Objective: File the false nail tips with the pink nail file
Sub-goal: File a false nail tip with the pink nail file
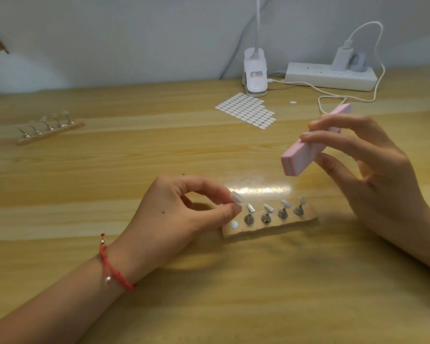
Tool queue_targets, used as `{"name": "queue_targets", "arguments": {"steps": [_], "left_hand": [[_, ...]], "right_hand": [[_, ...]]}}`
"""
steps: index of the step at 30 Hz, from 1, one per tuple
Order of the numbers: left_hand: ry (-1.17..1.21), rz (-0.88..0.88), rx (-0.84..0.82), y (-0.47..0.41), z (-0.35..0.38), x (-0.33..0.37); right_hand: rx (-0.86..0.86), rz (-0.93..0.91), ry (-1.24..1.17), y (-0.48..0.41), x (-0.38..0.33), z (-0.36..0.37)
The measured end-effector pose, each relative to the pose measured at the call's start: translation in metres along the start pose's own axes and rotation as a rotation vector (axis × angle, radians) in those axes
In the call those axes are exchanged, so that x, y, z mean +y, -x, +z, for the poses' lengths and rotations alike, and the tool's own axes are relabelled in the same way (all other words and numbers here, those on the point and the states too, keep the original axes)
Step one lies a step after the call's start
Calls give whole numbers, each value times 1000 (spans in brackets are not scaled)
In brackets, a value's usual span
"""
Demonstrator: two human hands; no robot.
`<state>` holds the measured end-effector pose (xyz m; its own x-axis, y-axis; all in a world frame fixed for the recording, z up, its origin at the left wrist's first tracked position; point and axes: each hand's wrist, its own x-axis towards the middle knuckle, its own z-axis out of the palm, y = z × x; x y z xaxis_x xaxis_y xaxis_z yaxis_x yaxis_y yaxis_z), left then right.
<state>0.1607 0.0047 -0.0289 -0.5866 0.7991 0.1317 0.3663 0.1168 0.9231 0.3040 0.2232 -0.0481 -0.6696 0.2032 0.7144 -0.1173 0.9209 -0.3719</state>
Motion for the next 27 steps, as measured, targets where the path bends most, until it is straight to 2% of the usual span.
{"name": "queue_targets", "arguments": {"steps": [3, 9, 18, 24, 27], "left_hand": [[-44, 34, -39, -3, -3, -2], [4, -44, -101, -3, -4, -5], [-420, 97, -123, -3, -3, -9], [-482, 261, 47, 2, 9, -8], [-538, 333, 71, 0, 14, -6]], "right_hand": [[-3, -4, -8, 0, -1, 1], [-8, -3, -34, 1, -1, 0], [-34, -6, -37, 1, -2, 1], [-63, 6, -23, 1, -3, 3], [-76, 5, -19, 1, -4, 4]]}}
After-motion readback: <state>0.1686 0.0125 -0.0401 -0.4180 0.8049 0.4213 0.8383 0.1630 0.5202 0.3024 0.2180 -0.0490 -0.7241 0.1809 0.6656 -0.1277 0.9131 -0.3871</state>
